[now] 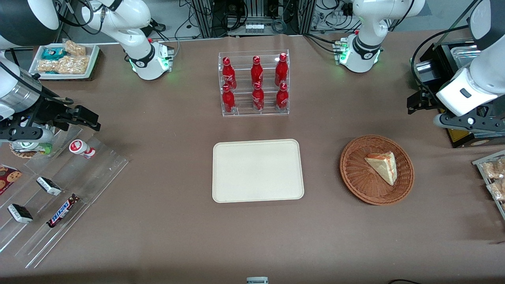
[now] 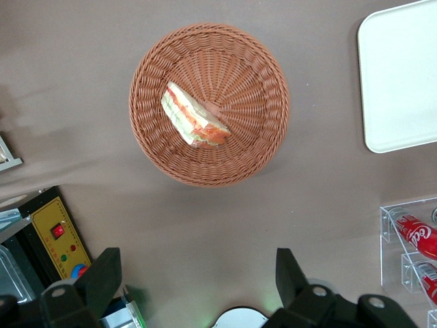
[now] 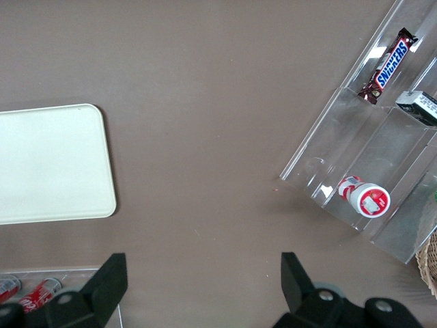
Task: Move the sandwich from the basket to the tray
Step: 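Move the left gripper from rest toward the wicker basket, then lower the open left gripper onto the sandwich and close on it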
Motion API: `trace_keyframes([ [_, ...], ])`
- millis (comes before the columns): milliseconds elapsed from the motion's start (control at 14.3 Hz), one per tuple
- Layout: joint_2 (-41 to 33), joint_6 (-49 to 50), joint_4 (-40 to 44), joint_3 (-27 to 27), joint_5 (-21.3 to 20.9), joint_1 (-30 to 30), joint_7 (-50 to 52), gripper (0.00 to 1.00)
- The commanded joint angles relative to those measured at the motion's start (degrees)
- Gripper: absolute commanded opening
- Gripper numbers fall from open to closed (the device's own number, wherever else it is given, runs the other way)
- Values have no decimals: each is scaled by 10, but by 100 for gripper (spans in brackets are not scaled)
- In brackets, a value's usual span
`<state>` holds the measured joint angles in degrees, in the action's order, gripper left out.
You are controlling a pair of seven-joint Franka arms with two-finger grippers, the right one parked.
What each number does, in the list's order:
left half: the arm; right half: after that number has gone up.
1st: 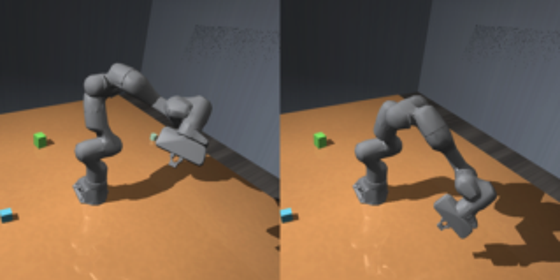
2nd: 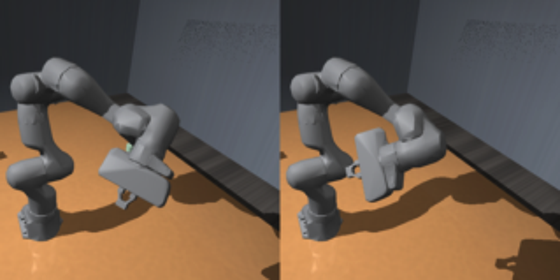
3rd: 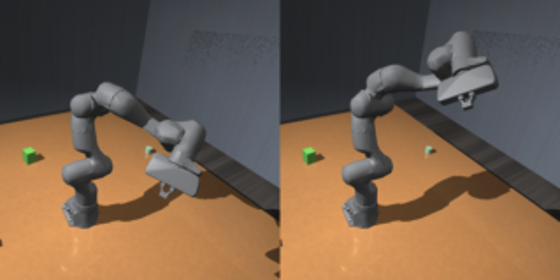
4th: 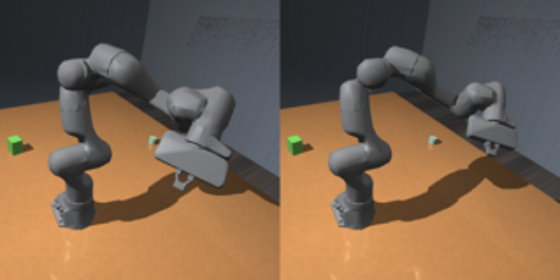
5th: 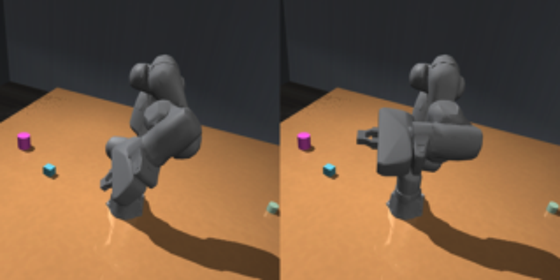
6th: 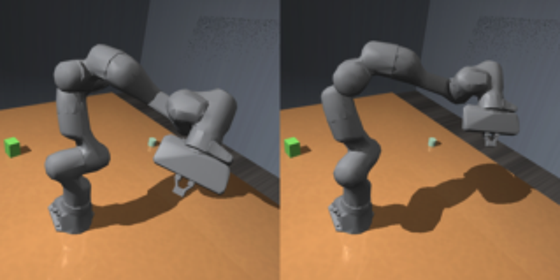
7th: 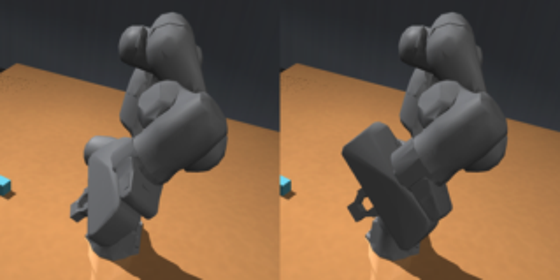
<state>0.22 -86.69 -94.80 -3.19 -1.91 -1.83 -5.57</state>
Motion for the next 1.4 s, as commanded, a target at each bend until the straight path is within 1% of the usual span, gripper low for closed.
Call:
trace_keyframes([
  [0,30,9,8,3,-7,0,24,100],
  [140,52,-20,-11,4,-7,1,56,100],
  [210,55,-45,-39,4,-10,2,55,100],
  [490,55,-199,-161,6,-14,8,54,100],
  [700,61,-347,-262,6,-14,30,55,100],
  [840,62,-436,-315,6,-13,32,69,100],
  [980,76,-466,-324,11,-13,32,158,100],
  [1260,108,-517,-317,11,-13,31,459,100],
  [1330,116,-533,-316,11,-13,31,519,100],
])
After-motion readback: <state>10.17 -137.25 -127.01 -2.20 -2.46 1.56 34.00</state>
